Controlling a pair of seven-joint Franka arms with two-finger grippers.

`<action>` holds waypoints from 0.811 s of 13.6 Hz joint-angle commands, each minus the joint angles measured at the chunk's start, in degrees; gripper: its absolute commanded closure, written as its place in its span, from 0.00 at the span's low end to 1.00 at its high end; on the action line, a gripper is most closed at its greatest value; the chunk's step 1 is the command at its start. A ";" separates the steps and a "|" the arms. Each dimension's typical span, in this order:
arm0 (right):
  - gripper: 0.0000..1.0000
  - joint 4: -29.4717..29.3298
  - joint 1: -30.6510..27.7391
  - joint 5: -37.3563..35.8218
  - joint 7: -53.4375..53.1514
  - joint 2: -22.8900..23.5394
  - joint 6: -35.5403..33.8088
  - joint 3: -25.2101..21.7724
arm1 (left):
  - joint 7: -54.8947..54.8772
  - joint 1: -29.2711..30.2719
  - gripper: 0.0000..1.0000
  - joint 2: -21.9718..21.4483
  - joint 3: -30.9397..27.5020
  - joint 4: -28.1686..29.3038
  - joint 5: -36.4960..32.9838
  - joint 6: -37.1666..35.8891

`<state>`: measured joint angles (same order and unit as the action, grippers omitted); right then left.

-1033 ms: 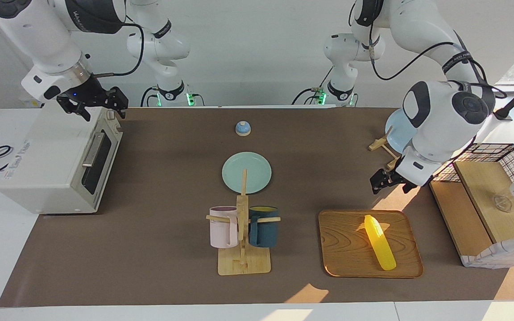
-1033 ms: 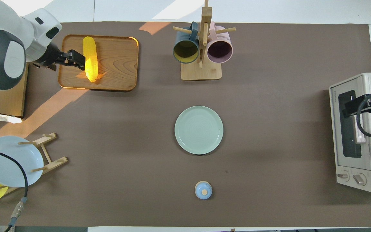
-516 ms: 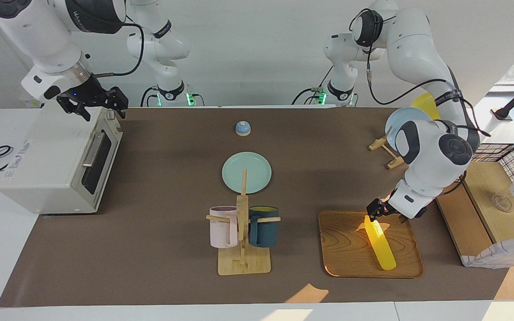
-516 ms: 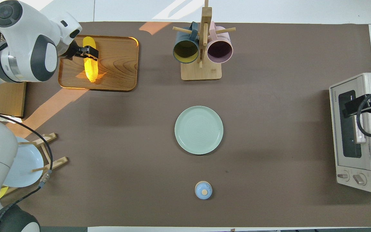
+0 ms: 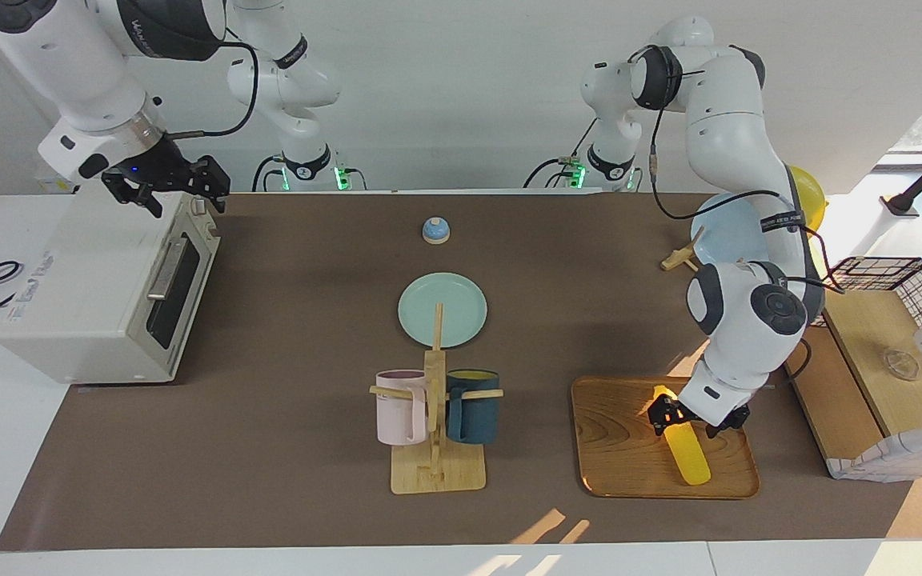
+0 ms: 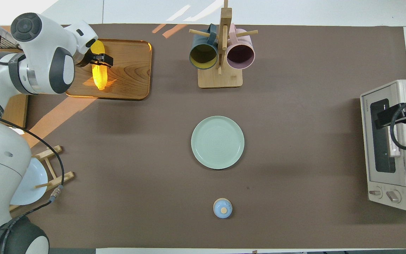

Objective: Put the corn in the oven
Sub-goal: 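Close the left gripper on the yellow corn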

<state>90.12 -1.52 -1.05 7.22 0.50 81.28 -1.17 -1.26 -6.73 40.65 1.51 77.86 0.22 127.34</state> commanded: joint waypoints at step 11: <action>0.00 1.55 -0.33 1.23 -0.81 -1.55 0.29 0.55 | 0.29 -0.74 1.00 -6.43 0.07 -1.92 4.41 -9.81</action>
<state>90.12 -1.51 -1.05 7.22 0.49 81.28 -1.15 -1.24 -7.06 39.51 1.84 75.98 1.53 122.60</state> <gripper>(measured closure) 0.000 0.471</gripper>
